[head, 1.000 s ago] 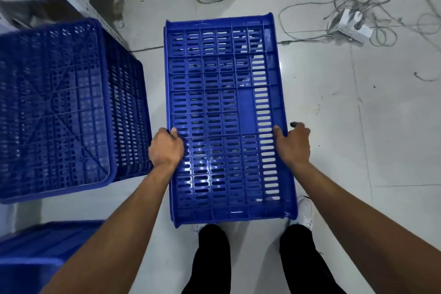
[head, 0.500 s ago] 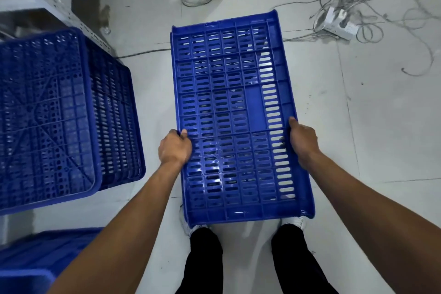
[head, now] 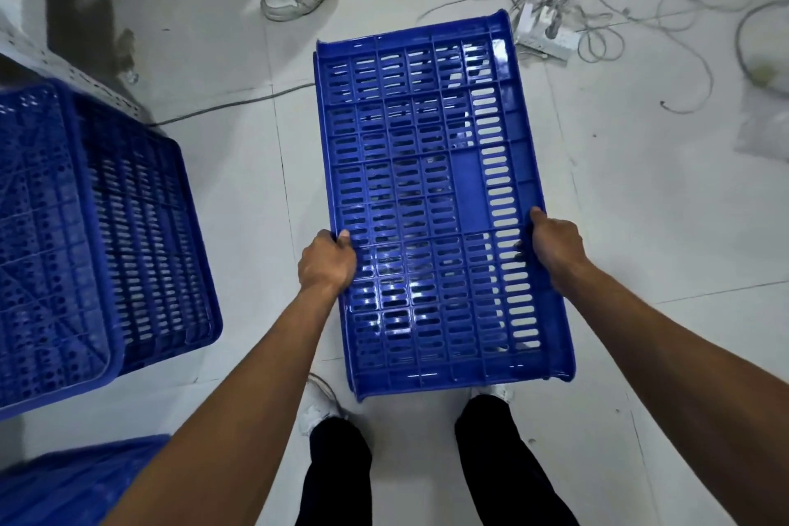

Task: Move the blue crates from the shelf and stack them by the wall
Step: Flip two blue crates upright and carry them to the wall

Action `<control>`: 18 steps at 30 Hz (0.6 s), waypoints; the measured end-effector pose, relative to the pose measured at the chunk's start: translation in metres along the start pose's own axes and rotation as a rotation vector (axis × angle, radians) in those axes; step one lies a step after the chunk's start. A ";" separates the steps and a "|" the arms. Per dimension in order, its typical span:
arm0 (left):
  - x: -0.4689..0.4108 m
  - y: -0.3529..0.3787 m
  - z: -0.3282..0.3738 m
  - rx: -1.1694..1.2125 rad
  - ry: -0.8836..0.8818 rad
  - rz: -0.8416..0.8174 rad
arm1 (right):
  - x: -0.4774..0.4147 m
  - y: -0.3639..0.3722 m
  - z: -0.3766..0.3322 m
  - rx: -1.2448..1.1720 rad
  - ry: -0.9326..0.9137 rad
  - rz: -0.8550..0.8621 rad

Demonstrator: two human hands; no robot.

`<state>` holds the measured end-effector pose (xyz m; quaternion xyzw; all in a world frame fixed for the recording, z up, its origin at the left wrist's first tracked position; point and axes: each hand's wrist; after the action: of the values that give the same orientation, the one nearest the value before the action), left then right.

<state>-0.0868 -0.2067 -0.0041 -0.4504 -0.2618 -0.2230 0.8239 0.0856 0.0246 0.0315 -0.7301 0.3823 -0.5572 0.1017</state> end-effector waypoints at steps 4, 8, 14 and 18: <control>-0.006 -0.003 0.005 0.114 -0.059 -0.053 | 0.002 -0.006 0.000 0.017 -0.056 0.047; -0.012 -0.016 -0.003 0.270 -0.150 -0.108 | 0.014 -0.004 -0.004 0.046 -0.168 0.092; 0.002 -0.036 -0.005 0.074 0.080 0.167 | 0.048 0.021 -0.015 0.143 -0.375 0.110; 0.014 -0.047 0.002 0.143 0.327 0.169 | 0.076 0.045 -0.027 0.202 -0.502 0.060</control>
<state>-0.1048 -0.2301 0.0355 -0.3689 -0.1009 -0.2040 0.9012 0.0479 -0.0494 0.0712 -0.8199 0.3088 -0.3910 0.2821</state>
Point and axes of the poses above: each hand's wrist, its own x-axis away from the middle knuckle, its own y-axis out of the palm, z = x × y, and after that the axes turned 12 degrees about x, right-handed
